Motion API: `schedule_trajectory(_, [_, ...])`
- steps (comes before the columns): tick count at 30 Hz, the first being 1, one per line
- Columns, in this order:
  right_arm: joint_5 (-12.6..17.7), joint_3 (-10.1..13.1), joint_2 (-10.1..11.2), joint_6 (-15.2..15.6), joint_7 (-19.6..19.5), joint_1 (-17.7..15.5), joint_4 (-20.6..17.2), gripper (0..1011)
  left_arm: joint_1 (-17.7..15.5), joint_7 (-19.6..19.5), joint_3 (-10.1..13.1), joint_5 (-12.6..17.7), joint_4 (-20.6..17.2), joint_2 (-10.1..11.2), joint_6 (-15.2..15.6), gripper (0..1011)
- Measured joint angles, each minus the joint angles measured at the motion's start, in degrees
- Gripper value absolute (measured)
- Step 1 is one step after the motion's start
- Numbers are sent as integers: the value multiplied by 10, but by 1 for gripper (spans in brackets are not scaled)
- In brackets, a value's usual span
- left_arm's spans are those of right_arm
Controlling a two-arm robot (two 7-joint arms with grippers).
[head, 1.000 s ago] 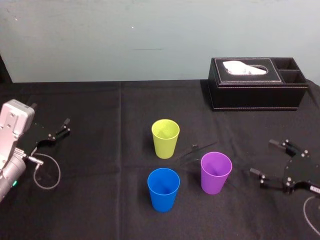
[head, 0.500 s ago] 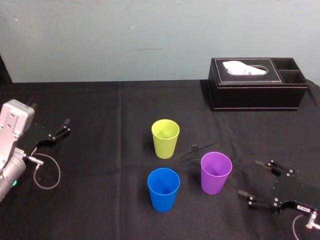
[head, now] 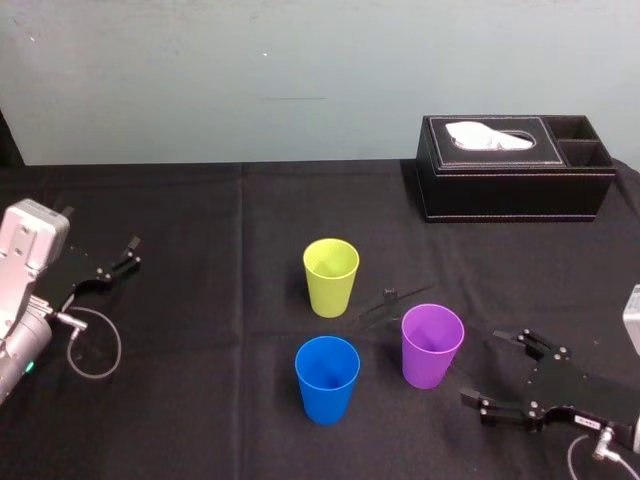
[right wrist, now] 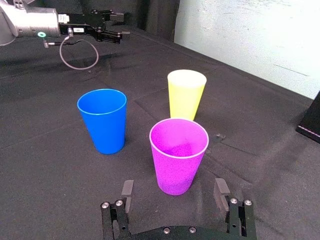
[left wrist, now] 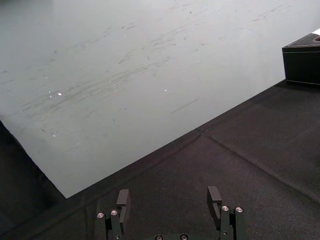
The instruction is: Stack the three plastic cups sequentially using one hand.
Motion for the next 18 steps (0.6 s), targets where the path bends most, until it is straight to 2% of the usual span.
schedule_trajectory(18, [3, -24, -23, 20, 1, 36, 20, 1004, 0, 0, 0, 0, 0, 0, 0, 1010])
